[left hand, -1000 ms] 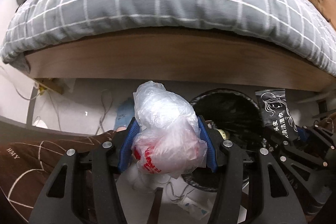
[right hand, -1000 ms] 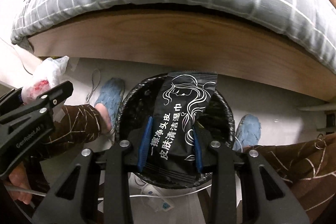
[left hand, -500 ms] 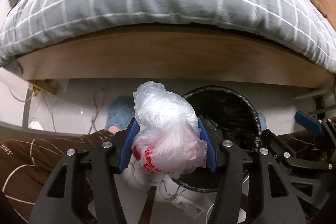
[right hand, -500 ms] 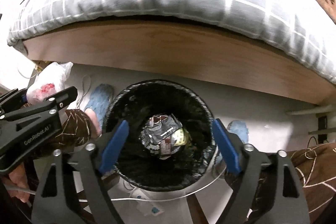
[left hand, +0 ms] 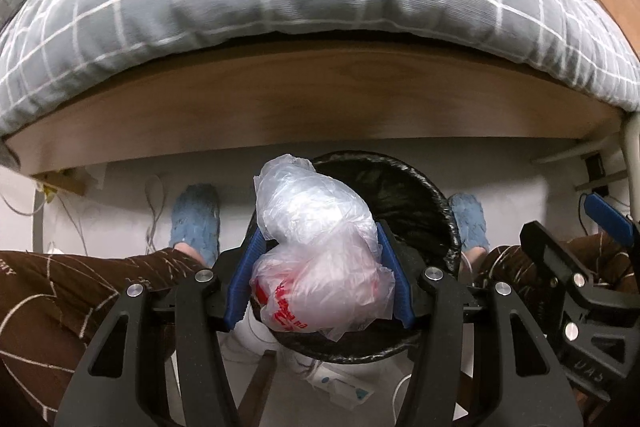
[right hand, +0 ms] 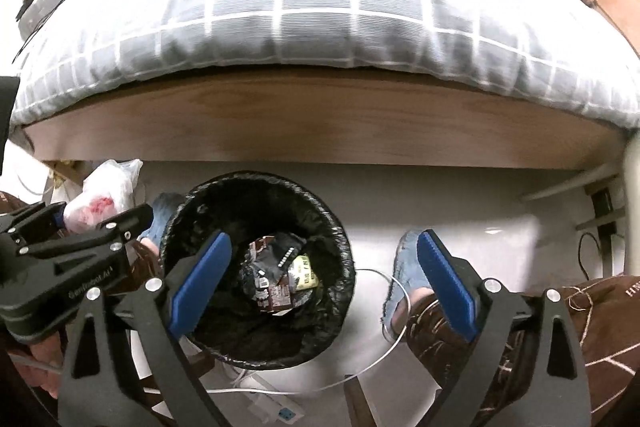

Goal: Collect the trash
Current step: 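Open the left tool over the bin to drop the red-printed plastic bag, then move both tools back over the bed toward the remaining trash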

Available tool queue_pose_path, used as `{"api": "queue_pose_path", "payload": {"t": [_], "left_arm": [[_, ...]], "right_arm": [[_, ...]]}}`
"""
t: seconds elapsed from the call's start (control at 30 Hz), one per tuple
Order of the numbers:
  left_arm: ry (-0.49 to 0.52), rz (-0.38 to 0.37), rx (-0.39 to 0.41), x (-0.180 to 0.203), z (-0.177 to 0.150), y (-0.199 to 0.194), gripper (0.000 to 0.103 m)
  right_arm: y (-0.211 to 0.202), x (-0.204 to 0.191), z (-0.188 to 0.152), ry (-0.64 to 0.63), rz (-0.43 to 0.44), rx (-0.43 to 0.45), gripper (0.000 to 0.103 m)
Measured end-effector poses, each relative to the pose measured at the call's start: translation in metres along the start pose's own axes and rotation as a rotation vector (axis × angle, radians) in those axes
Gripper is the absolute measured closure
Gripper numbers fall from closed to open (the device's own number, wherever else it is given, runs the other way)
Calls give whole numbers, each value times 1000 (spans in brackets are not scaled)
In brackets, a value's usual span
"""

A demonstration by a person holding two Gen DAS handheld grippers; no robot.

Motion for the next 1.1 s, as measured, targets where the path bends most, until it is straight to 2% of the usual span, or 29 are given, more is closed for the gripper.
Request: {"api": "queue_pose_path", "payload": {"t": [0.27, 0.53, 0.77, 0.83, 1.1], "left_arm": [[25, -14, -21, 17, 0, 12, 46], [24, 27, 14, 12, -2, 10, 18], [33, 66, 72, 0, 1, -15, 6], [31, 69, 90, -3, 1, -23, 6], [20, 75, 149, -11, 3, -54, 6]], "right_arm": [[10, 9, -2, 33, 2, -22, 13], [15, 6, -2, 44, -10, -19, 12], [2, 2, 5, 20, -35, 17, 11], [-5, 1, 8, 18, -37, 33, 8], [-30, 2, 21, 17, -34, 98, 8]]}}
Point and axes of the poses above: each gripper's, at about its wrist camera, not at the fingertips, and y roughly the way its jaws point, x to its right, z to its top, the point moved 5 cm from there along y, roughly the way its jaws point, and after that the axes turned 14 degrees about -z, right-handed, at the moved point
